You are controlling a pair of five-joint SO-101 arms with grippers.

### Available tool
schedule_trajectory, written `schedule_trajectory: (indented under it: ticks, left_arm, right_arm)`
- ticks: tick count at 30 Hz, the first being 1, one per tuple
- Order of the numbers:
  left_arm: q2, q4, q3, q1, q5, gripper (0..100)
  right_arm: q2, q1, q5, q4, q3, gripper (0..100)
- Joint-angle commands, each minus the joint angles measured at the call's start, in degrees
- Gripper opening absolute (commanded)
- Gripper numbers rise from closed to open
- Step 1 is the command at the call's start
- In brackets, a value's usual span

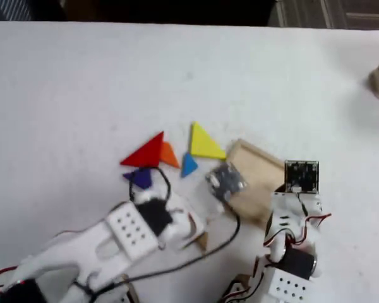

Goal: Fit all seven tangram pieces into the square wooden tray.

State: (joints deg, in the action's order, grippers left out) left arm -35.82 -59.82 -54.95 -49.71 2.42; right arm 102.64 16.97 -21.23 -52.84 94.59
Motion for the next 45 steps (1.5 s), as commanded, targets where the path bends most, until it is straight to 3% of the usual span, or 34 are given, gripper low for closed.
schedule_trajectory:
  ticks: [1,11,24,45]
  left_arm:
    - [-2.95,4.75,-0.79,-5.49,-4.4,2]
    - [14.2,7.38,5.01,-10.42,-13.71,2]
    - [26.59,8.53,8.44,-11.3,-14.51,3]
    - [34.51,7.47,14.95,8.48,-14.51,2]
  right_arm:
    - [0.57,-0.66,0.18,0.92,-1.58,7.0]
    - [0.57,-1.89,0.18,1.1,-1.49,7.0]
    - [0.57,-1.63,0.18,1.1,-1.49,7.0]
    - [0.57,-1.54,-1.23,0.75,-1.49,7.0]
